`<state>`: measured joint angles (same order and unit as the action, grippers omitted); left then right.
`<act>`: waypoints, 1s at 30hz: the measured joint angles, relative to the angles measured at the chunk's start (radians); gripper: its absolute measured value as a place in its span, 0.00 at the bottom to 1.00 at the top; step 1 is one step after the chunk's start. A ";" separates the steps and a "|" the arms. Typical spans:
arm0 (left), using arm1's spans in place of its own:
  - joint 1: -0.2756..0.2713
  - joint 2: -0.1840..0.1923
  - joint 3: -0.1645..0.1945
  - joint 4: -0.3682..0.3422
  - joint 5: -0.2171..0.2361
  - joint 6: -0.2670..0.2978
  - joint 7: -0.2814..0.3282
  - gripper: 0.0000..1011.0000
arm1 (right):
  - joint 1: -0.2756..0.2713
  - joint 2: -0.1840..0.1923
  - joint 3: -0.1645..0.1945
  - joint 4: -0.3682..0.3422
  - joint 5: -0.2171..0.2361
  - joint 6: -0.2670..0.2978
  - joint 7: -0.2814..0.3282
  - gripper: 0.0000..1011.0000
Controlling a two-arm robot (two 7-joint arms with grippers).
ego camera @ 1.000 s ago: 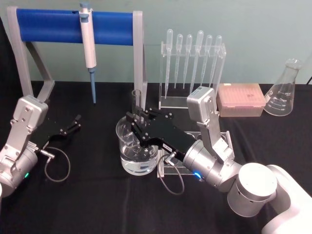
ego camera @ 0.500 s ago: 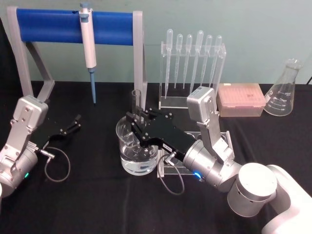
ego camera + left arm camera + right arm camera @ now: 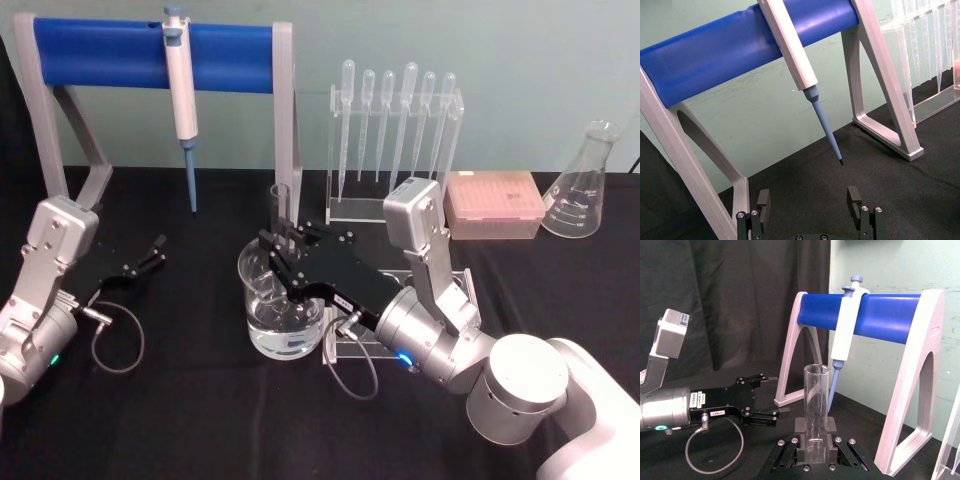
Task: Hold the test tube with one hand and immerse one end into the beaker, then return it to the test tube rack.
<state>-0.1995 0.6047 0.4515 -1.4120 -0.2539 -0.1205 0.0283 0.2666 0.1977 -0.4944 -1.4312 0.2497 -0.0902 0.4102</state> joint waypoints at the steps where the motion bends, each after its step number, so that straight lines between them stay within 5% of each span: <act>1: 0.000 0.000 0.000 0.000 0.000 0.000 0.000 0.99 | 0.000 0.000 0.000 0.000 0.000 0.000 0.000 0.22; 30: 0.000 0.000 0.000 0.000 0.000 0.000 0.000 0.99 | 0.000 0.000 0.000 0.000 0.000 0.000 0.000 0.22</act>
<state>-0.1995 0.6047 0.4514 -1.4119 -0.2539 -0.1205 0.0283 0.2666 0.1977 -0.4945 -1.4312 0.2497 -0.0902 0.4102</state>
